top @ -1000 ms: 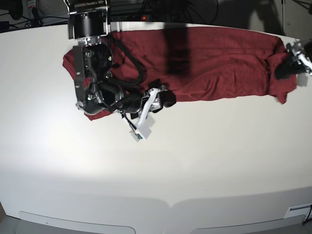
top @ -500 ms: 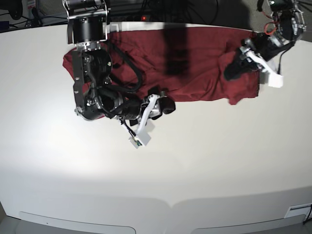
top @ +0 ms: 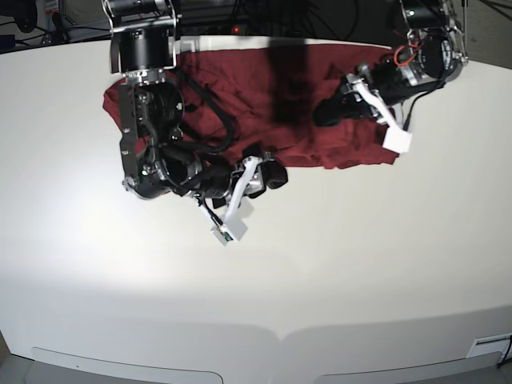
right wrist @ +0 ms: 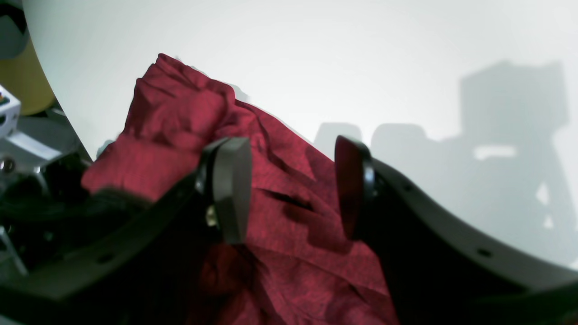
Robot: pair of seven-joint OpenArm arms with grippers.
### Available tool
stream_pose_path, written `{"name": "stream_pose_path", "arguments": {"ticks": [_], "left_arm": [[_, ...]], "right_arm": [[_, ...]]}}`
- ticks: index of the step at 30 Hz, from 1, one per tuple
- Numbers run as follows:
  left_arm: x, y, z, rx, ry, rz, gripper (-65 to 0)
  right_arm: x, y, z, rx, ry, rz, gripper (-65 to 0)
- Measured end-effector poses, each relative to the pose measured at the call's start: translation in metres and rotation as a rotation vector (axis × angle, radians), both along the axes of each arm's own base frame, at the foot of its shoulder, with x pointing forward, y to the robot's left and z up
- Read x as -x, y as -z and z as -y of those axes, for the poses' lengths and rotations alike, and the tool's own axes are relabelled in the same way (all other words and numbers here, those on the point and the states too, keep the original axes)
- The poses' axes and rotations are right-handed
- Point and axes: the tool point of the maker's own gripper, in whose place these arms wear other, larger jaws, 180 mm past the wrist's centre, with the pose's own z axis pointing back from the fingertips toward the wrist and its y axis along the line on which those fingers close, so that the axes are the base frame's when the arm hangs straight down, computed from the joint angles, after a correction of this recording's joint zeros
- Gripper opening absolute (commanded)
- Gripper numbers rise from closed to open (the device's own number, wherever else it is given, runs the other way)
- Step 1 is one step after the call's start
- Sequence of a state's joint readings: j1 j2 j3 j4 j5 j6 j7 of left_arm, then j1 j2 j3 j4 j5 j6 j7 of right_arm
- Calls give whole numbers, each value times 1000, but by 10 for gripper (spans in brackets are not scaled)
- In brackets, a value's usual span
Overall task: Fold the T-shirt properly
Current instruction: 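Drag the strip end with the left gripper toward the right gripper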
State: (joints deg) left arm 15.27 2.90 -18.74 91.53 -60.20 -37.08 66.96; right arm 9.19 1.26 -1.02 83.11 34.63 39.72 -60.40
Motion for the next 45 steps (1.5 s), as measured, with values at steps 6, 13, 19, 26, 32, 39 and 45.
{"name": "stream_pose_path", "arguments": {"ticks": [6, 13, 19, 26, 32, 39, 45], "left_arm": [[-6, -1, 23, -17, 22, 47, -650], [-3, -12, 43, 47, 67, 61, -374], [0, -48, 59, 206, 135, 127, -358], [-8, -98, 63, 158, 254, 302, -358], [1, -73, 57, -41, 289, 275, -358], [6, -39, 40, -182, 182, 227, -358], [27, -15, 33, -262, 196, 155, -358]], "right_arm": [[0, 0, 0, 0, 0, 0, -349], [0, 0, 0, 0, 0, 0, -349], [-2, 1, 7, 16, 3, 5, -349], [-26, -9, 50, 81, 63, 48, -349], [-36, -10, 149, 223, 203, 49, -349], [-13, -9, 230, 290, 323, 8, -349], [-2, -8, 256, 312, 374, -9, -349]]}}
